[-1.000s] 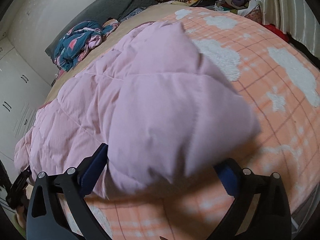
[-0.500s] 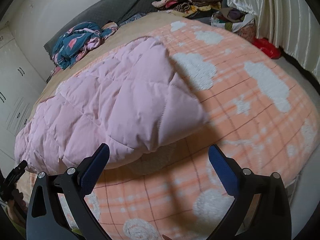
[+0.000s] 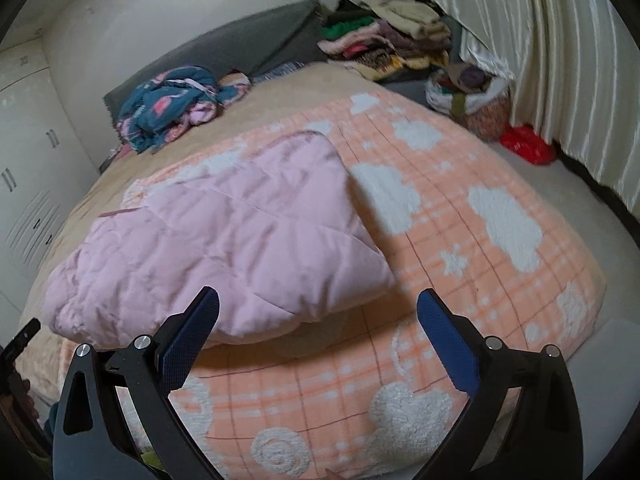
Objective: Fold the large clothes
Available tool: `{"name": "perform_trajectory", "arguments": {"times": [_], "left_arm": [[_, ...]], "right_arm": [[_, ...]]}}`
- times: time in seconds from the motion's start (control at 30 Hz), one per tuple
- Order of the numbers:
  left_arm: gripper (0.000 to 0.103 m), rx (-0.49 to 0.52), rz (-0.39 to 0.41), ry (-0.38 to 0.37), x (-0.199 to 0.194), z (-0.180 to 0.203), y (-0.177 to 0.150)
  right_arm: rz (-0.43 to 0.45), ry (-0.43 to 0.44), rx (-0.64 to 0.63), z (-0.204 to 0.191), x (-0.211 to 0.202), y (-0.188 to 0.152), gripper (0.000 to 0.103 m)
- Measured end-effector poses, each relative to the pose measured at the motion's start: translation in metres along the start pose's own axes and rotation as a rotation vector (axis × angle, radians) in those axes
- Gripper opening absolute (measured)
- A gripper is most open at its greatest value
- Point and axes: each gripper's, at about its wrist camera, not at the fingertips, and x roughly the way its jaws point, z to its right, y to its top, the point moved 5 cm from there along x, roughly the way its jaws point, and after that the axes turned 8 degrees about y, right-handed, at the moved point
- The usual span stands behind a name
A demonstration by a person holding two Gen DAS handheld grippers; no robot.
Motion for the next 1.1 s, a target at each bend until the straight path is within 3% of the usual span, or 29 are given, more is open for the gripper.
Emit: {"name": "perform_trajectory", "arguments": {"times": [0.37, 0.63, 1.1], "left_arm": [[0.094, 0.013, 0.119, -0.057, -0.049, 0.017, 0.007], [0.094, 0.058, 0.105, -0.113, -0.063, 0.041, -0.013], [0.094, 0.077, 0.070, -0.127, -0.056, 0.056, -0.029]], "right_arm": [[0.120, 0.092, -0.193, -0.087, -0.050, 0.005, 0.099], [0.184, 0.135, -0.279, -0.134, -0.066, -0.024, 0.099], [0.062, 0.195, -0.283, -0.154, -0.040, -0.065, 0.099]]}}
